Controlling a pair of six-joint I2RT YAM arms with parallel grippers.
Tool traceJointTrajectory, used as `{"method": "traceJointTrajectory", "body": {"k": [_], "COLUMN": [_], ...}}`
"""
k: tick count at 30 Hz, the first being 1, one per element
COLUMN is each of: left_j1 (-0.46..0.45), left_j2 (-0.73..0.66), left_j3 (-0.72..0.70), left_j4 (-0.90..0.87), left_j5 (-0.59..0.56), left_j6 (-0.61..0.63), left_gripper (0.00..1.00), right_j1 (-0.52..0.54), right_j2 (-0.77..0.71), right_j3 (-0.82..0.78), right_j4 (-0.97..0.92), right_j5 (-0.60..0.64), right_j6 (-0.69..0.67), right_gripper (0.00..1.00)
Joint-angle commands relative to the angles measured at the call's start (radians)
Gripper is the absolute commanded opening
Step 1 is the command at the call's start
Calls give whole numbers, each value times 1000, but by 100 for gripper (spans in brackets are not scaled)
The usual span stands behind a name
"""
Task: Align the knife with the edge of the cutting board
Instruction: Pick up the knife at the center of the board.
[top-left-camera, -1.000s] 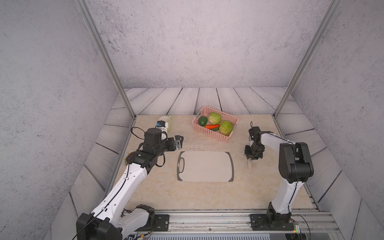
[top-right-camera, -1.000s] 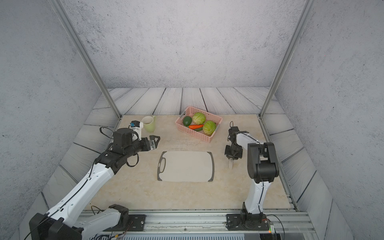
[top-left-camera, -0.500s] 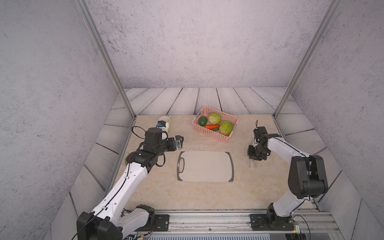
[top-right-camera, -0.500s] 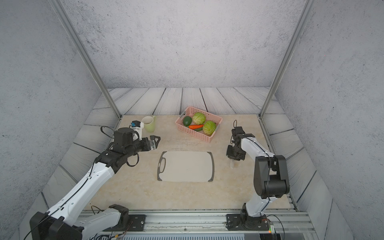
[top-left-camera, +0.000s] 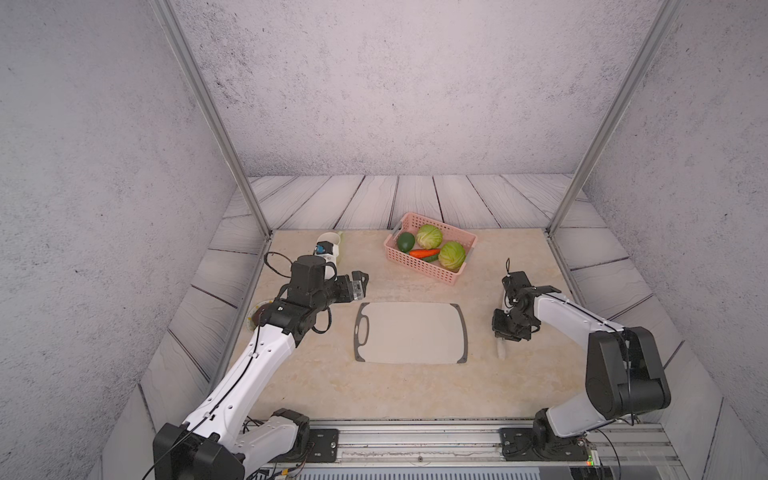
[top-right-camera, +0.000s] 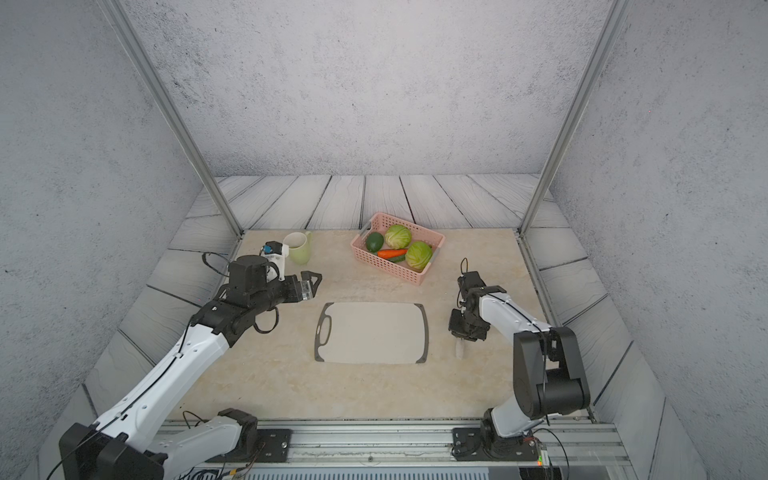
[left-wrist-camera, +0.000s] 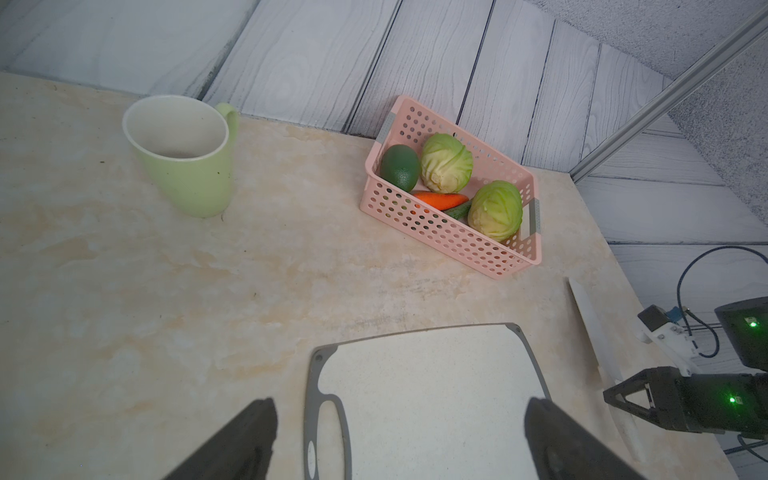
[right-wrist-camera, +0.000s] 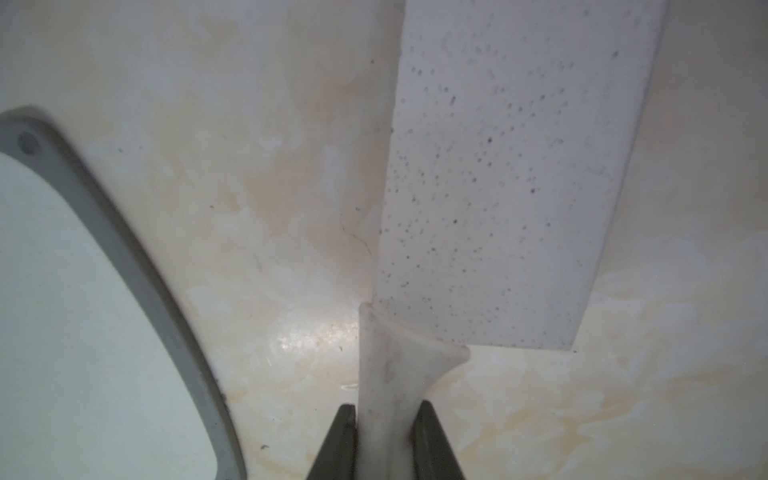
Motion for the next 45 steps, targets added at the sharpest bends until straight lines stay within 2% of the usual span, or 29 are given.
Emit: {"method": "traceJointTrajectory", "body": {"k": [1, 7, 14, 21, 33, 45], "left_j1": [-6, -12, -15, -18, -18, -20], "left_j2": [-3, -3, -7, -9, -16, -17], "left_j3": [30, 30, 29, 28, 27, 24], "left_j4": [-7, -9, -10, -11, -11, -10], "left_j5": [-2, -9, -14, -17, -24, -31], "left_j6": [13, 16, 20, 22, 23, 24], "left_gripper": [98, 98, 98, 98, 98, 98], "right_j1": [19, 34, 37, 38, 58, 58], "right_j2": [-7, 12, 40, 77, 108, 153], "right_j3": [-20, -38, -36, -29, -34, 9], "right_j4": [11, 16, 12, 6, -14, -14], "right_j5": [-6, -2, 1, -12, 12, 53], "right_j6": [22, 27, 23, 19, 18, 74], "right_gripper": [0, 1, 21, 31, 37, 41]}}
